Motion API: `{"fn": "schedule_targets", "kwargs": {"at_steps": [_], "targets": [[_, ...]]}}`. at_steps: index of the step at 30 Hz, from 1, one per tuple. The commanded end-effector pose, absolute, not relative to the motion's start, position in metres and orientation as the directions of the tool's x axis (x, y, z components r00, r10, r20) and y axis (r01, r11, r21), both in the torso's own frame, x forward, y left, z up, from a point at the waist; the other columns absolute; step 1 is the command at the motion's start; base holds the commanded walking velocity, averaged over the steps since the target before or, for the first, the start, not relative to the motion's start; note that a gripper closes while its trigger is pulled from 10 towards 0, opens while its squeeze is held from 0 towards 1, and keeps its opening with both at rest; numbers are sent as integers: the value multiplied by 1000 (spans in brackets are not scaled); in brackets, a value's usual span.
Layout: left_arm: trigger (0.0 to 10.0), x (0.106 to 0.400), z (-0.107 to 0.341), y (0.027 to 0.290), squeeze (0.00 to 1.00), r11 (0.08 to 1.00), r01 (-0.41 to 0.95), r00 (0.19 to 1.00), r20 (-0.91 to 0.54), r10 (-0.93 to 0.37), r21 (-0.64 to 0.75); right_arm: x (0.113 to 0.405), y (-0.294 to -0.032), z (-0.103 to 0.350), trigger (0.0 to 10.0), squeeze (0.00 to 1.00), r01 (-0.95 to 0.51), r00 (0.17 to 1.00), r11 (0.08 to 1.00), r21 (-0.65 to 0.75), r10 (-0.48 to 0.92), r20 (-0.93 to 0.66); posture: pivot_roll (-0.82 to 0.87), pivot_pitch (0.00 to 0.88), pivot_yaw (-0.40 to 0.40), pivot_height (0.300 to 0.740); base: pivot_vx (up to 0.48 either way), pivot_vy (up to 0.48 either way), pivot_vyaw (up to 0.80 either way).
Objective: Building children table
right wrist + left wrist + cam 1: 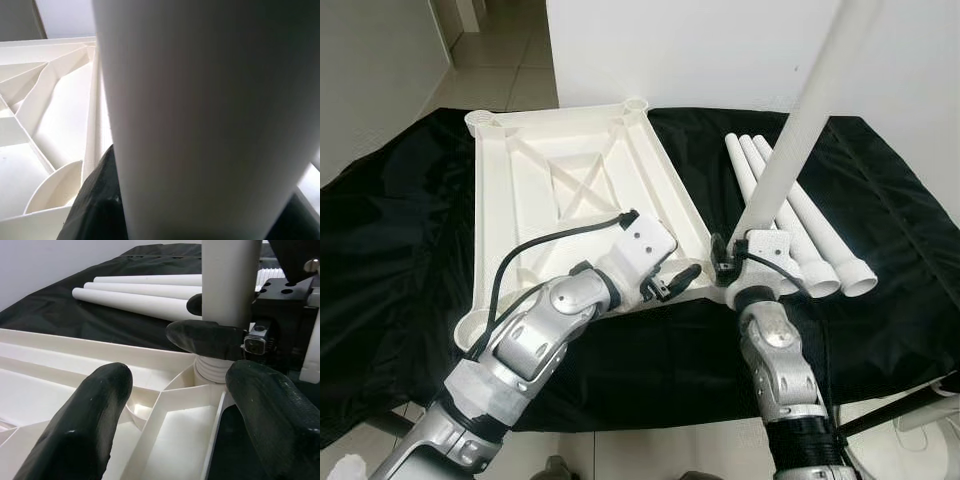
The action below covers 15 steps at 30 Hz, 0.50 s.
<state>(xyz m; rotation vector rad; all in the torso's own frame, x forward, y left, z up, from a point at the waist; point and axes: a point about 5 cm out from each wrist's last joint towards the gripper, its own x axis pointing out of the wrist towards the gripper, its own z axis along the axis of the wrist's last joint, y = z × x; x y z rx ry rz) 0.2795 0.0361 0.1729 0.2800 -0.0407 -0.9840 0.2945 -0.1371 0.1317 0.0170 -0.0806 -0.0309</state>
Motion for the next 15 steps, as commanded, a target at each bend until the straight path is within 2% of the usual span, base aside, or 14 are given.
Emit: {"fn": "schedule_targets", "kwargs": {"at_steps": [1,2,3,4,15], "targets": [[10000,276,172,35,0,434,864,474,-122,-872,255,290,-138,117,10000,0,53,999,998,17,-54,9,-101,0,-8,740,0,0,0],[10000,276,172,35,0,435,864,475,-123,-871,254,288,-138,118,10000,518,55,998,998,20,-55,19,-100,0,-7,740,0,0,0],[10000,276,172,35,0,435,864,475,-123,-871,254,288,-138,118,10000,518,55,998,998,20,-55,19,-100,0,-7,740,0,0,0],[10000,276,172,35,0,436,864,476,-123,-871,253,286,-138,120,10000,1000,47,998,998,33,-48,39,-101,0,-7,740,0,0,0],[10000,277,171,38,0,445,860,485,-126,-865,250,272,-146,129,10000,1000,46,995,999,19,-48,87,-109,0,-4,740,0,0,0]]}}
